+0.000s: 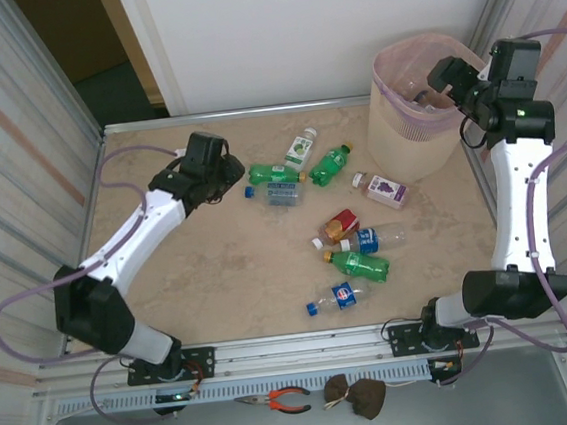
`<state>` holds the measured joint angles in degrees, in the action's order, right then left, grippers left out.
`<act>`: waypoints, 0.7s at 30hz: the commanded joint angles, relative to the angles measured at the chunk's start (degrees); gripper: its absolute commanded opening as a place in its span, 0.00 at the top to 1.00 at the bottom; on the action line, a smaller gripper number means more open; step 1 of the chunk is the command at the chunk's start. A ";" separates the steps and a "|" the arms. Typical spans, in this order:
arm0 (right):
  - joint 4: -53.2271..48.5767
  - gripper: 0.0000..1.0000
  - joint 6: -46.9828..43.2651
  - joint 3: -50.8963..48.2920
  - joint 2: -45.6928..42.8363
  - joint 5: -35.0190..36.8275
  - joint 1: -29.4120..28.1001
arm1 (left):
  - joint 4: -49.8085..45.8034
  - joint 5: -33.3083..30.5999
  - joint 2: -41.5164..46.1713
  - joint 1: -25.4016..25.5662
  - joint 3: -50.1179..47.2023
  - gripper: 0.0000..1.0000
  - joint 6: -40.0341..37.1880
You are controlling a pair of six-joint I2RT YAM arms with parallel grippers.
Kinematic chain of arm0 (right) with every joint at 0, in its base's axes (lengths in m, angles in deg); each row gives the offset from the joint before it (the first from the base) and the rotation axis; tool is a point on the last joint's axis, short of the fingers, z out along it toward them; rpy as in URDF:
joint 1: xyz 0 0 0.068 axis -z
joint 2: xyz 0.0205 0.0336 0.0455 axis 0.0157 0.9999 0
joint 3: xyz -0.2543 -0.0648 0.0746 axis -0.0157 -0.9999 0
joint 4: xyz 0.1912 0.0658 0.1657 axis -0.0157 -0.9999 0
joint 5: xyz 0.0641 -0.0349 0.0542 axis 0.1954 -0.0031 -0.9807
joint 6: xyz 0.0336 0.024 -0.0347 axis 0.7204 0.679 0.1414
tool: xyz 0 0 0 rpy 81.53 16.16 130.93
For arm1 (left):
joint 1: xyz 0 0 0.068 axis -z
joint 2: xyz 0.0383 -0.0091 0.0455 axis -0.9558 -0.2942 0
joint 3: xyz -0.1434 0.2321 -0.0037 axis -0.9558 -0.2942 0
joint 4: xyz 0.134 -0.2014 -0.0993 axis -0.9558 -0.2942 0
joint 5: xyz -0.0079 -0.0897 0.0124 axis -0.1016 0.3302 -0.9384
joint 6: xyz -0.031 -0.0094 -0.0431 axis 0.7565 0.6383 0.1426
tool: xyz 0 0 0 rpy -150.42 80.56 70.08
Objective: Put the plastic bottles in the bin
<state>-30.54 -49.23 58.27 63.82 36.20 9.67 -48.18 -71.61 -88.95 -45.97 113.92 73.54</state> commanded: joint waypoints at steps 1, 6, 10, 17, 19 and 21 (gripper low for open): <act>0.81 0.07 -1.74 -1.26 -2.61 0.50 0.26 | -7.43 4.73 -5.41 -1.78 5.20 0.48 11.64; 0.10 0.07 -1.97 -1.73 -4.17 1.16 0.33 | -13.38 6.14 -13.23 -3.34 11.71 0.45 18.86; -0.32 0.07 -2.34 -1.85 -5.16 1.71 0.33 | -14.39 7.98 -17.91 -4.30 14.48 0.44 22.98; -0.85 0.08 -2.47 -1.88 -6.00 1.73 0.33 | -13.01 12.13 -24.78 -5.38 17.34 0.41 28.02; -0.82 0.08 -2.46 -1.85 -6.21 1.76 0.33 | -13.14 12.41 -26.32 -5.49 18.22 0.42 29.04; -0.95 0.08 -2.40 -1.90 -6.52 1.76 0.33 | -13.38 12.96 -27.79 -5.64 19.01 0.42 30.11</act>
<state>-30.69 -50.54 56.96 58.86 36.64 9.69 -59.17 -60.20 -115.44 -51.09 130.57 99.73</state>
